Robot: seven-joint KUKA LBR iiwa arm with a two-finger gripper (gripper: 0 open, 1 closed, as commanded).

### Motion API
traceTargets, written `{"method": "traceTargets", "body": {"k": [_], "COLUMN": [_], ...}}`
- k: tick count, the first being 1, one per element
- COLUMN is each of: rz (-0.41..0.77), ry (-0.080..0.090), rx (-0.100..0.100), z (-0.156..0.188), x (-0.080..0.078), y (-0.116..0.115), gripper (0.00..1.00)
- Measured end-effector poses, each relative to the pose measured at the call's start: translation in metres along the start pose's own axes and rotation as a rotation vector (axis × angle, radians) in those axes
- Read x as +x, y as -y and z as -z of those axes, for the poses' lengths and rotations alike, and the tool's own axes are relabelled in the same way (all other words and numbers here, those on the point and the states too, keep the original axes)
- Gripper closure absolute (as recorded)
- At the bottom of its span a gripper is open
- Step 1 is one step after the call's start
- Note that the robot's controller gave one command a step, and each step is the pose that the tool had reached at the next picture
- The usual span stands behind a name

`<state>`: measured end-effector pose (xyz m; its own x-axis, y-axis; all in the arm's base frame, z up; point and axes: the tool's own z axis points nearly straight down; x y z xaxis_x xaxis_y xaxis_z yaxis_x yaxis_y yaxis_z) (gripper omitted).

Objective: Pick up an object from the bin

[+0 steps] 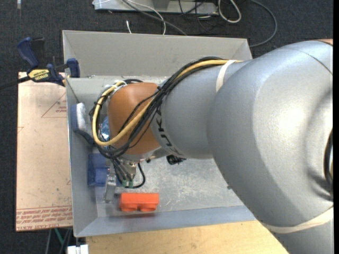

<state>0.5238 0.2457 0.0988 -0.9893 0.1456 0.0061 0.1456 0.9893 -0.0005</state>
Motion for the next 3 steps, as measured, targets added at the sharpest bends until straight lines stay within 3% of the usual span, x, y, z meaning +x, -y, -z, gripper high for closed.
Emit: {"method": "traceTargets", "body": {"k": [1, 2, 3], "rz": [-0.138, 0.15, 0.15], "ry": [0.015, 0.006, 0.006], "rx": [-0.011, 0.001, 0.001], "z": [-0.029, -0.027, -0.027], "x": [-0.018, -0.047, -0.048], "y": [-0.01, -0.01, -0.01], "gripper": [0.0, 1.0, 1.0]}}
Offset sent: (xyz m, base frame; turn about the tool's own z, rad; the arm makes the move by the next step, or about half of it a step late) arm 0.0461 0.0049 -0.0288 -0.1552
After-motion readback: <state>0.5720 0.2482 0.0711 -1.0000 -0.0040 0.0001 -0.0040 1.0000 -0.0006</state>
